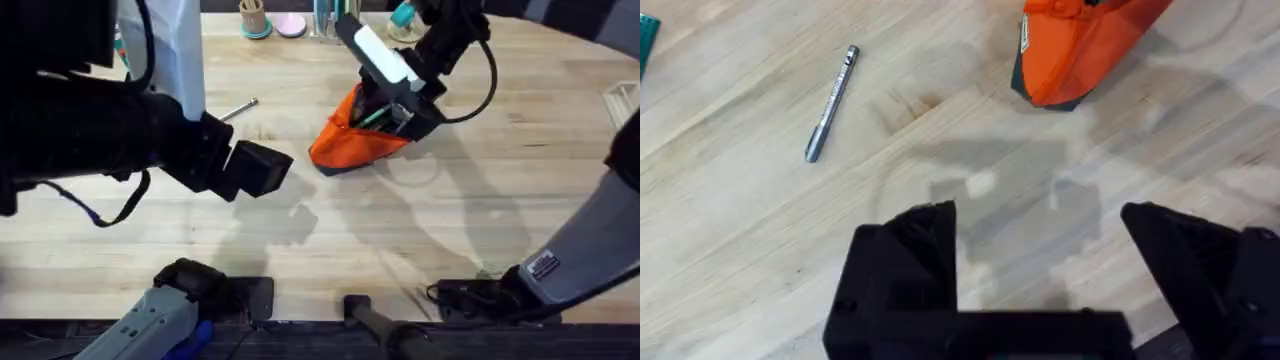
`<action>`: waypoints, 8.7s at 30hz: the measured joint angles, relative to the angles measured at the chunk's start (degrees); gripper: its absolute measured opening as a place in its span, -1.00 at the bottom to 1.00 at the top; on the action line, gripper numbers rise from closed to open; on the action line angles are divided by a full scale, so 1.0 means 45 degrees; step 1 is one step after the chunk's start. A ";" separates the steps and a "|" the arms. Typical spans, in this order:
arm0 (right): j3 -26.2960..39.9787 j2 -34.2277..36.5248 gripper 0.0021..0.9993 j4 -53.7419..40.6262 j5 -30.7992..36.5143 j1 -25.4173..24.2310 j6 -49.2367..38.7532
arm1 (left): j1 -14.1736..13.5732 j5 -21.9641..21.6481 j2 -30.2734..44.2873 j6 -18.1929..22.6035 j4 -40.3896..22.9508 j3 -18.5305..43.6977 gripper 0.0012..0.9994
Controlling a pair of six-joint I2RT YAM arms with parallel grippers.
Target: Unzip the bag, pick up the pens from the table one at a time and place them inside, then zip the bag closed.
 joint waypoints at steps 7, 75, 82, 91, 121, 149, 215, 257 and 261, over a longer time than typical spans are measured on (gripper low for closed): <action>0.0000 -0.1277 0.99 0.0030 -0.0007 0.0034 0.1714 | 0.0000 0.0003 0.0000 0.0003 0.0000 0.0000 0.99; 0.4381 -0.2347 0.99 -0.3147 0.1110 0.0058 1.4735 | 0.5887 0.0398 0.8171 0.7093 0.3035 0.1642 0.99; 0.4381 -0.2349 0.99 -0.4182 0.0912 -0.0017 1.4783 | 0.5909 0.0403 0.9109 0.8256 0.3385 0.1642 0.99; 0.4381 -0.3206 0.99 -0.4786 0.0157 -0.1041 1.4822 | 0.5911 0.0424 1.0618 0.8974 0.4389 0.1642 0.99; 0.4469 -0.4008 0.99 -0.6064 -0.0007 -0.1758 1.5390 | 0.5906 0.1516 1.2886 1.0326 0.5804 0.1642 0.93; 0.4473 -0.4003 0.99 -0.6069 -0.0007 -0.1758 1.5390 | 0.5921 0.2166 1.3182 1.0364 0.5524 0.1787 -0.46; 0.4473 -0.5516 0.99 -0.5987 -0.0017 -0.2399 1.5589 | 0.5886 0.2221 0.8722 0.7103 0.1556 0.2807 -0.92; 0.4478 -0.5625 0.99 -0.7240 -0.0012 -0.2399 1.6396 | -0.1590 0.0759 0.6444 0.0233 0.3241 0.1834 -0.92; 0.4478 -0.5625 0.99 -0.7245 -0.0012 -0.2399 1.6396 | -0.1924 0.0665 0.6562 0.0053 0.3123 0.2381 -0.92</action>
